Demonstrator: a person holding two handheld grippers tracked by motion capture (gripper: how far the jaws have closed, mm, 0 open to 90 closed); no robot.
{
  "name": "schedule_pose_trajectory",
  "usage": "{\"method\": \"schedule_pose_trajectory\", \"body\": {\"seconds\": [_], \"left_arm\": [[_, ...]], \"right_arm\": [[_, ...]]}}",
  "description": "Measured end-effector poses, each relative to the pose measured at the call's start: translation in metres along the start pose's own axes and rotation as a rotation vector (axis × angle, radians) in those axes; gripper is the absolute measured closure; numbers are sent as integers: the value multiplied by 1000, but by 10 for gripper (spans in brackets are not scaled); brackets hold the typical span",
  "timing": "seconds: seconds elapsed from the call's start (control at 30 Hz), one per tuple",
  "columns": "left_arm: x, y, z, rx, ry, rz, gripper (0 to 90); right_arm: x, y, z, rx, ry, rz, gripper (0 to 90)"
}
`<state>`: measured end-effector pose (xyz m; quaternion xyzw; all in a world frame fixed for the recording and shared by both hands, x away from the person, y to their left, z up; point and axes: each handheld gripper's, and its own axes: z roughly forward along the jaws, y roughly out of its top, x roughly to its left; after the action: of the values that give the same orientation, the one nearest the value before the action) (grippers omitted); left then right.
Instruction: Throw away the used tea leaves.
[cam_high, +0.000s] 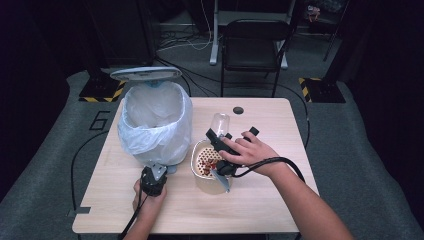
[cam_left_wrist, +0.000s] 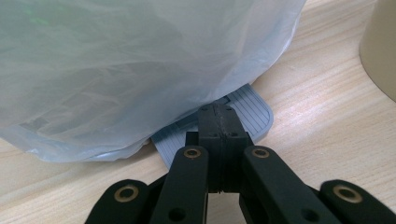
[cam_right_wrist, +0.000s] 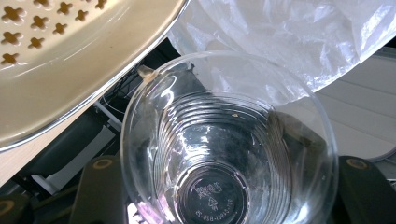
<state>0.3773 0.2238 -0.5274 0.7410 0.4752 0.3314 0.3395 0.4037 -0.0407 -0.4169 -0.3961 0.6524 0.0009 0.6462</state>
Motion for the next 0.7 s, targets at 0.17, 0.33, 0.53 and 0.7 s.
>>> {"method": "schedule_pose_trajectory", "body": {"seconds": [0.17, 0.33, 0.53, 0.7], "left_arm": [[0, 0, 0, -1, -1, -3, 900], [-1, 0, 0, -6, 0, -8, 900], [-1, 0, 0, -6, 0, -9, 900], [0, 0, 0, -6, 0, -8, 900]], "right_arm": [[-7, -3, 0, -20, 15, -80, 379], [-9, -3, 0, -25, 25, -69, 379], [-11, -2, -1, -28, 36, -71, 378], [-14, -1, -2, -31, 29, -73, 378]]}}
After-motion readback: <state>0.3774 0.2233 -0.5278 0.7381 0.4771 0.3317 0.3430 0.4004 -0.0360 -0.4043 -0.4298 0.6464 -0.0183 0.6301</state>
